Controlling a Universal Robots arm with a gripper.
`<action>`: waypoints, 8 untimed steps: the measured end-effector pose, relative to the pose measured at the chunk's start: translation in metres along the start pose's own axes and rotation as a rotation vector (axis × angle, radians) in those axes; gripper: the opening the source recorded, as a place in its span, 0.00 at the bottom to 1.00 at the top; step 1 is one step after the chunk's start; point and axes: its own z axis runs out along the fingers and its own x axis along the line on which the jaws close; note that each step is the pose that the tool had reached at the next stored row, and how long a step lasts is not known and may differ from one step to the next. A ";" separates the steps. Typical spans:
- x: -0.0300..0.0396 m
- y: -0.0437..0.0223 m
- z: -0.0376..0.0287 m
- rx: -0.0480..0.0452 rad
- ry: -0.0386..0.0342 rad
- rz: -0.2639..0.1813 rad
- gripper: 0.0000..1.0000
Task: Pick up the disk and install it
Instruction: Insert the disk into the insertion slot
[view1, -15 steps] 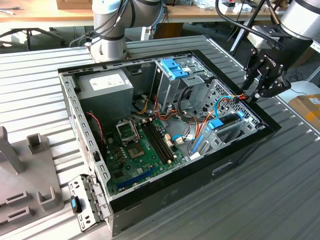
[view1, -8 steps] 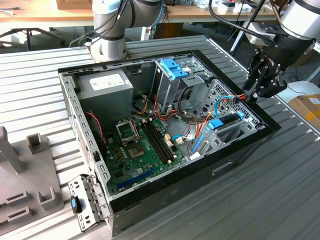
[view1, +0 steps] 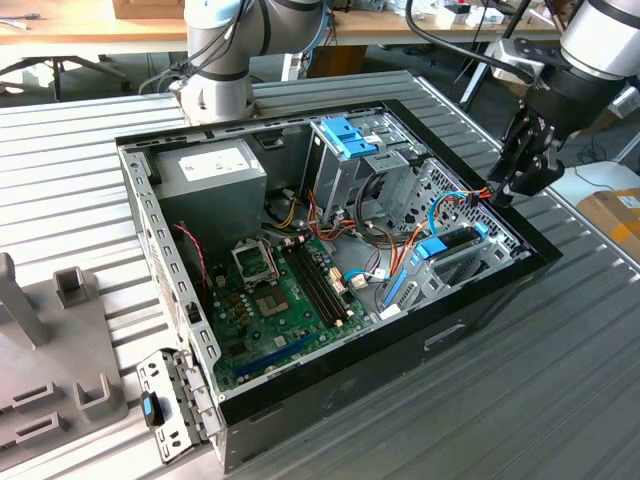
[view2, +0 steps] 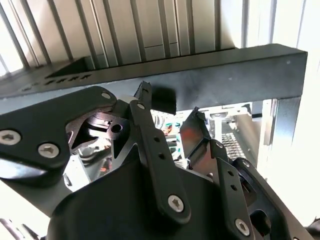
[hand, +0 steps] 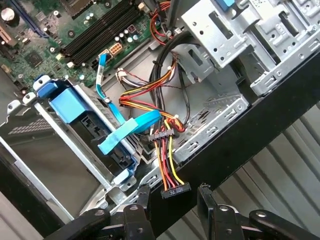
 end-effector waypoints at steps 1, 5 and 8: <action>0.0000 0.0000 0.0000 0.0005 0.0003 0.015 0.50; 0.0000 0.0000 0.0000 0.0029 0.0016 0.082 0.50; 0.0000 0.0000 0.0001 0.0048 0.0027 0.129 0.50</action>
